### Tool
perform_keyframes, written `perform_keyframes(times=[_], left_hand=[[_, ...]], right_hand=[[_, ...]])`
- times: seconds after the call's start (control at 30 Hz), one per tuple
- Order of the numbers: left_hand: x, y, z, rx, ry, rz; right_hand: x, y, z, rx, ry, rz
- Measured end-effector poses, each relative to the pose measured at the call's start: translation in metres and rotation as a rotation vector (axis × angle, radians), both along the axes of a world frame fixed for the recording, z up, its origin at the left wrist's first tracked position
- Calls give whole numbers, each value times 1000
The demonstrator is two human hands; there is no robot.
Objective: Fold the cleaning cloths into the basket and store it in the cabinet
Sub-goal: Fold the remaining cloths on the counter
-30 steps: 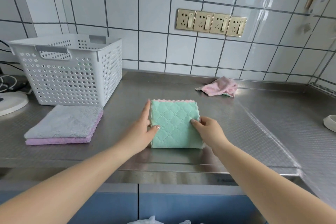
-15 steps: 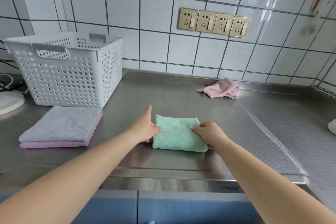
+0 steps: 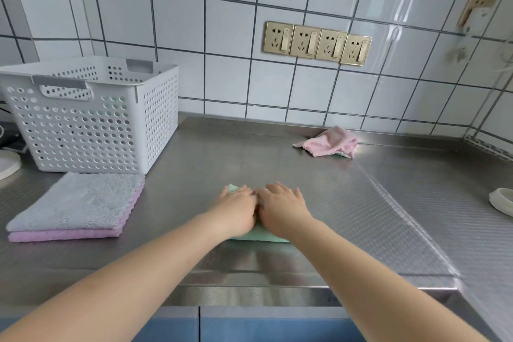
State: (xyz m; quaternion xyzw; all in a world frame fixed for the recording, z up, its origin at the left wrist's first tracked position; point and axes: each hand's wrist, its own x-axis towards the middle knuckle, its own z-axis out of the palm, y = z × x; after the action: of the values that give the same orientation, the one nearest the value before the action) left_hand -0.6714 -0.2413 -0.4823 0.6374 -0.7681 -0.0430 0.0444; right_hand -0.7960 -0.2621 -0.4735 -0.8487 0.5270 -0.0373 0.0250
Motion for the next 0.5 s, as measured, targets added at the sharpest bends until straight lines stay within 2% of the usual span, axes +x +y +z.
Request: perform_keyframes(times=[0.17,0.5], left_hand=[[7,1,-15,-6,4,5],[20,6,-12,94,35,153]], right_hand=[[-5,4,-26,36,-106,-41],[-31,1,-26,89,-27,-132]])
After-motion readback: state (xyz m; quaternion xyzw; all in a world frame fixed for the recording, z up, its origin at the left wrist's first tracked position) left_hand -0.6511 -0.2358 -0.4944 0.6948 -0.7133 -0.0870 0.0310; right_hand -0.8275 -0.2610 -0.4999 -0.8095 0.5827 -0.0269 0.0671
